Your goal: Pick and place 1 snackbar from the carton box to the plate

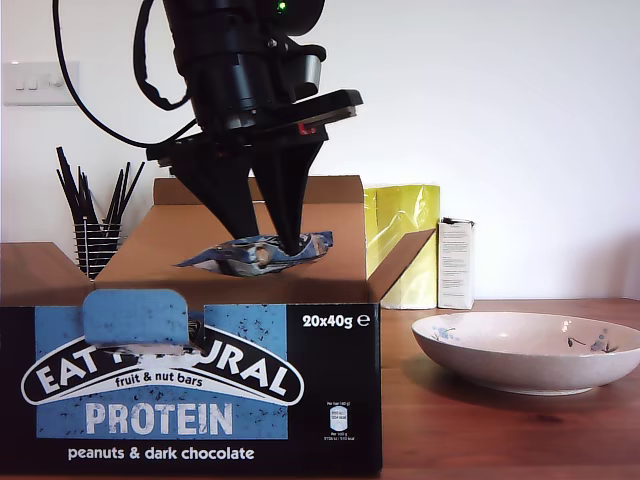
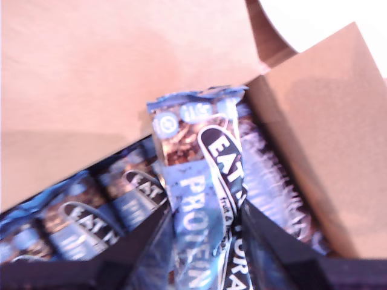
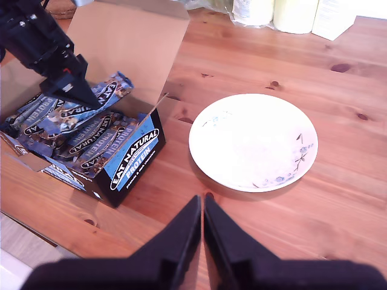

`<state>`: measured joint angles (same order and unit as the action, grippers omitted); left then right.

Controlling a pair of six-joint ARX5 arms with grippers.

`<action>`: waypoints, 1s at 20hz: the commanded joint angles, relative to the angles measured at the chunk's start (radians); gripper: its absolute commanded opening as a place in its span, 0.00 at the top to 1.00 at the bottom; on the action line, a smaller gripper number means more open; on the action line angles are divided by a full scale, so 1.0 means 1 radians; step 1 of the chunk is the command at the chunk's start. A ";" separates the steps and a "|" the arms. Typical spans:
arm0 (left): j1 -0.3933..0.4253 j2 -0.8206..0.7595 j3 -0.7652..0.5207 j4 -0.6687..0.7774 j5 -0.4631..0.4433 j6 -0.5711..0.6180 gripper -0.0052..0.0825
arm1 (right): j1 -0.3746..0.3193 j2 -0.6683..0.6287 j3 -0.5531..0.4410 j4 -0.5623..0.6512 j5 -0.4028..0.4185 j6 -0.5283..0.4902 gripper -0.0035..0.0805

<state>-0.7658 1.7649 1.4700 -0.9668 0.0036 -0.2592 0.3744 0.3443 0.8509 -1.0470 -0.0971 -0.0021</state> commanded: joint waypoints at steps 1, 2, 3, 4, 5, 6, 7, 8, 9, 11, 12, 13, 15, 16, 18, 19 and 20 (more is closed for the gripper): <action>-0.004 -0.021 0.017 0.003 -0.002 0.006 0.82 | -0.002 -0.002 0.012 0.010 0.000 -0.006 0.97; -0.006 -0.026 0.024 0.015 0.000 0.007 0.82 | -0.002 -0.002 0.012 0.009 0.000 -0.006 0.97; -0.013 -0.026 0.034 0.037 0.008 0.026 0.82 | -0.002 -0.002 0.012 0.009 0.000 -0.006 0.97; -0.022 -0.026 0.047 0.055 0.018 0.048 0.82 | -0.002 -0.002 0.012 0.008 0.000 -0.006 0.97; -0.034 -0.026 0.059 0.080 0.031 0.080 0.82 | -0.002 -0.002 0.012 0.005 0.000 -0.006 0.97; -0.047 -0.026 0.067 0.114 0.042 0.103 0.82 | -0.002 -0.002 0.012 0.000 0.000 -0.006 0.97; -0.064 -0.026 0.075 0.155 0.049 0.123 0.82 | -0.002 -0.002 0.012 -0.006 0.000 -0.006 0.97; -0.080 -0.026 0.077 0.203 0.049 0.138 0.82 | -0.002 -0.002 0.012 -0.012 0.000 -0.006 0.97; -0.094 -0.026 0.077 0.256 0.049 0.148 0.82 | -0.002 -0.002 0.012 -0.018 0.000 -0.006 0.97; -0.109 -0.025 0.077 0.349 0.057 0.162 0.82 | -0.002 -0.002 0.012 -0.025 0.000 -0.006 0.97; -0.118 -0.024 0.077 0.399 0.066 0.164 0.82 | -0.002 -0.002 0.012 -0.029 0.000 -0.006 0.97; -0.124 -0.024 0.077 0.445 0.076 0.163 0.82 | -0.002 -0.002 0.012 -0.035 0.000 -0.006 0.97; -0.127 -0.023 0.077 0.522 0.106 0.163 0.82 | -0.002 -0.002 0.012 -0.042 0.000 -0.005 0.97; -0.128 -0.019 0.077 0.551 0.122 0.159 0.82 | -0.002 -0.002 0.012 -0.043 -0.001 -0.005 0.97; -0.138 0.002 0.077 0.599 0.142 0.154 0.82 | -0.002 -0.002 0.013 -0.043 -0.001 -0.005 0.97; -0.143 0.020 0.077 0.626 0.147 0.153 0.82 | -0.002 -0.003 0.013 -0.044 -0.002 -0.005 0.97; -0.146 0.035 0.077 0.648 0.147 0.153 0.82 | -0.002 -0.003 0.014 -0.044 -0.002 -0.005 0.97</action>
<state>-0.8997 1.7596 1.5467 -0.3428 0.1429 -0.1043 0.3744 0.3443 0.8509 -1.0939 -0.0971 -0.0021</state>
